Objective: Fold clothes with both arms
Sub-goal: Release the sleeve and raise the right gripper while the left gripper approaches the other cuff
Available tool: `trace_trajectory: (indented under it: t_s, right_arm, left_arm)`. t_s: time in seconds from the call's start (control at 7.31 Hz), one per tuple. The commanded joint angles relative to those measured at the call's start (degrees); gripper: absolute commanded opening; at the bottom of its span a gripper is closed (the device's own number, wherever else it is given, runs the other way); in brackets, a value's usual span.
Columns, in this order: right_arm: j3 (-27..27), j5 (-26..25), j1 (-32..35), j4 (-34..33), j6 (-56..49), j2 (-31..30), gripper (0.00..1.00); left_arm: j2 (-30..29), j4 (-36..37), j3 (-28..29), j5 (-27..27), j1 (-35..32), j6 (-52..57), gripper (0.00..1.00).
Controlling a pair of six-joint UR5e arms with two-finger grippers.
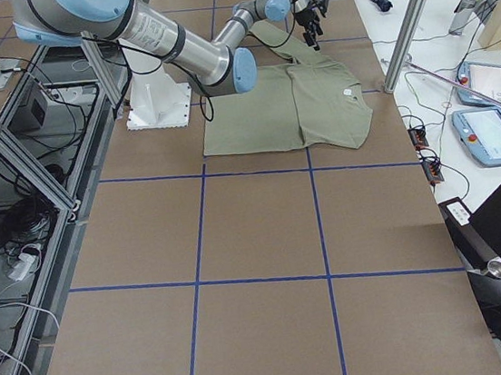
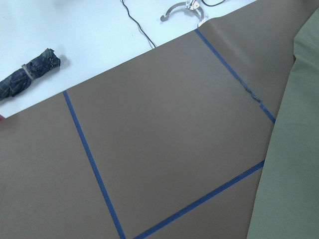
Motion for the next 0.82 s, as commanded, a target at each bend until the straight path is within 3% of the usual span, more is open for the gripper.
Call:
trace_trajectory:
  t_s: [0.0,0.27,0.68]
  right_arm:
    - [10.7,15.6,8.0,-6.4,-14.0,-7.4,1.00]
    - [27.3,22.7,15.5,-8.5,-27.8,-23.1,1.00]
    - [39.7,32.9,28.1,-9.8,-48.1,-42.1,1.00]
  left_arm:
    - [0.9,-8.4,2.2,0.5,9.7,-6.7,1.00]
    - [3.9,-13.8,2.2,12.0,17.8,-12.3,1.00]
    - [10.1,-21.0,2.0,20.6,30.2,-12.8,1.00]
